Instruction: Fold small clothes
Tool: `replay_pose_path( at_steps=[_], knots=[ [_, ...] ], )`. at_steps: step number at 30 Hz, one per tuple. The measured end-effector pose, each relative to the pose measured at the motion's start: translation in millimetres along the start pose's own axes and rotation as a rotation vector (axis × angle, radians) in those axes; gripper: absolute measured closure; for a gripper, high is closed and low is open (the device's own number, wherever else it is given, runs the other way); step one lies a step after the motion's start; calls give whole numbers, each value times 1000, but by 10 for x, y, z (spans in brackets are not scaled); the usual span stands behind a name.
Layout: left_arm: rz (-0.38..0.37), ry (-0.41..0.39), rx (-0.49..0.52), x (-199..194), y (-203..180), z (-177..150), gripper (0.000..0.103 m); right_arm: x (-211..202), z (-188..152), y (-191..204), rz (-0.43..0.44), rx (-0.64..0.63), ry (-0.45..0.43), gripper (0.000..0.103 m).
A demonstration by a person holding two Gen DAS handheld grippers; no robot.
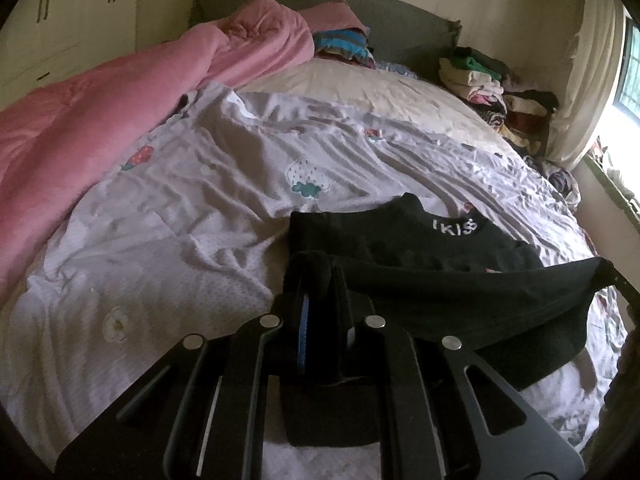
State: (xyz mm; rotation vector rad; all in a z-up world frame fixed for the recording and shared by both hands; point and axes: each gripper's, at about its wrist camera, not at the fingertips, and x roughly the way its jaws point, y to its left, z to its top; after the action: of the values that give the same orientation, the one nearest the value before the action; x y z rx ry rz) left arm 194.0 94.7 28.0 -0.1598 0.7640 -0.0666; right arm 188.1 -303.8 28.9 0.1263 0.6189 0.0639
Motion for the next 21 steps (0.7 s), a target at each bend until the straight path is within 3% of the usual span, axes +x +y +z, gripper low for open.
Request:
replay_pose_path(
  at_steps=[11,12,13,15,18,21],
  knots=[
    [12,20,11,216,-15,-33,95,296,-106,6,-34,5,55,94],
    [13,16,11,211,-14,-36,93,306,-113,12,-36,3,59,88],
    [19,8,9,207,-12,-38,82,315,-122,25,-53,-5,56,80],
    [45,-23,3,160,-7,-36,60,297,-127,30,-71,-15,44,74],
    [42,-61,-12,49,4,-22,57,230,-136,36,-71,-20,27,72],
    [29,-82,8,-55,-62,-19,54,127,-138,56,-80,-26,0,55]
  ],
)
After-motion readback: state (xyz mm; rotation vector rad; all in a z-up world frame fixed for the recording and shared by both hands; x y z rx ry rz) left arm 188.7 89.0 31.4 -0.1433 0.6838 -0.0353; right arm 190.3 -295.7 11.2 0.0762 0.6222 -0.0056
